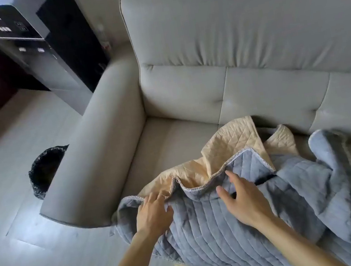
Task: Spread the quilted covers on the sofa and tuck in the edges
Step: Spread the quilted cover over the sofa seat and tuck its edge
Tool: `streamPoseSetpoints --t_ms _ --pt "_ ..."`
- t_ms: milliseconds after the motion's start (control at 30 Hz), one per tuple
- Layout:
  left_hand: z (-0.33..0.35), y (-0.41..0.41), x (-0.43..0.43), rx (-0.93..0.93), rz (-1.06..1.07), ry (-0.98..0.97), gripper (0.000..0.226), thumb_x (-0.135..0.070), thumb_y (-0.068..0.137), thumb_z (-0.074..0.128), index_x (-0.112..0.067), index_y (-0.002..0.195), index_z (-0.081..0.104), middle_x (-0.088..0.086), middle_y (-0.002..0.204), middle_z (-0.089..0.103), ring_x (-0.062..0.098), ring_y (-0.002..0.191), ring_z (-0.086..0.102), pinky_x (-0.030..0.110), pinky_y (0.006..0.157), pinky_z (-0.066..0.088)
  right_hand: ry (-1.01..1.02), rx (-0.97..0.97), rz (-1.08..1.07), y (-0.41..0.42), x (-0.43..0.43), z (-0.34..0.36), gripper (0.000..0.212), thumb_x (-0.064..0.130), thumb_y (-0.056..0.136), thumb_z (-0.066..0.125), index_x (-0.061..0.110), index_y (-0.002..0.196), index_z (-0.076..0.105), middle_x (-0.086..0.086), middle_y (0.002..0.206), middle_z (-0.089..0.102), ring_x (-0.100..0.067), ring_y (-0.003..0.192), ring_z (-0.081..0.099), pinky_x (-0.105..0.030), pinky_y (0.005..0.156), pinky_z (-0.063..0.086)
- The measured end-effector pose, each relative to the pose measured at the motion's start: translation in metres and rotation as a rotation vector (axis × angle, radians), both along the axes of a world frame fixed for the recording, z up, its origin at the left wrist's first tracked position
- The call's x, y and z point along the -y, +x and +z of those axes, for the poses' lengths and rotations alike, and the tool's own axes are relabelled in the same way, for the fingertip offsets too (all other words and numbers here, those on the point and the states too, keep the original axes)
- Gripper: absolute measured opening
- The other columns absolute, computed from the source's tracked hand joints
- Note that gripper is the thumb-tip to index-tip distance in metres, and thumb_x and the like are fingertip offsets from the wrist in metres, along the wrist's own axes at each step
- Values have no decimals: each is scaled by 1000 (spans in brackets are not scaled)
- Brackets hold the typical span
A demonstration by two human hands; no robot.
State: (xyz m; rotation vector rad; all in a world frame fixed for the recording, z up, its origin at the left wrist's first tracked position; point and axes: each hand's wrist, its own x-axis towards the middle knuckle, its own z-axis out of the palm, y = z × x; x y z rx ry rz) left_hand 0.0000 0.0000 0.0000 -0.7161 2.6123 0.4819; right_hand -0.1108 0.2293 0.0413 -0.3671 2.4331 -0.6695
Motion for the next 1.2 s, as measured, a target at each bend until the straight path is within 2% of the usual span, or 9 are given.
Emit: streamPoseSetpoints --t_ms 167,233,333,433,567,767,900,1033,1200 --pt "-95 -25 48 79 -75 -11 78 -46 83 61 -27 151 27 1 154 29 27 139 33 40 114 28 -112 411 -468 -11 53 -112 101 70 80 59 15 154 19 -8 156 33 -23 141 36 -38 114 31" --pt "-140 -34 64 79 -143 -26 95 -59 78 63 -30 155 14 6 160 19 32 145 22 45 116 21 -179 442 -752 -18 73 -159 130 83 57 68 19 154 10 -9 157 29 -27 142 33 -44 114 34" --pt "-185 -49 82 162 -222 0 108 -68 76 61 -46 149 -15 3 162 -1 35 147 10 52 116 14 -112 348 -1040 -40 93 -212 137 85 39 75 41 148 4 -15 151 33 -39 129 45 -57 97 48" --pt "-201 -57 94 149 -252 22 100 -44 86 60 -53 142 -21 2 155 22 35 131 42 50 104 37 13 239 -1090 -57 109 -232 140 52 42 92 44 146 -1 -26 152 20 -47 133 35 -64 99 43" --pt "-189 -59 118 82 -181 99 75 -21 90 43 -57 145 8 -3 120 49 35 99 62 44 79 50 193 225 -1092 -72 129 -233 118 34 61 88 25 150 11 -26 147 32 -45 131 39 -55 102 37" --pt "-185 -22 154 119 258 235 56 -21 84 44 -44 134 42 2 121 58 37 104 60 40 85 49 -234 26 -805 -84 220 -205 75 5 80 58 17 150 33 -9 144 50 -27 132 47 -28 107 34" --pt "-183 18 167 237 403 228 55 -22 89 43 -32 142 34 7 135 50 35 115 55 40 90 47 -151 128 -403 -85 293 -199 85 23 82 63 23 155 20 -17 135 48 -35 128 45 -36 111 33" --pt "-182 40 174 185 439 160 71 -24 88 49 -26 152 18 2 151 32 27 133 37 40 102 40 37 404 200 -64 317 -211 62 55 84 62 45 142 43 3 158 28 -24 143 31 -39 118 24" --pt "-180 28 167 -67 409 179 92 -28 75 58 -32 154 10 0 157 25 25 138 32 38 110 35 -253 94 -122 -43 286 -216 30 47 84 58 29 106 70 5 106 70 -13 104 63 -32 92 49"
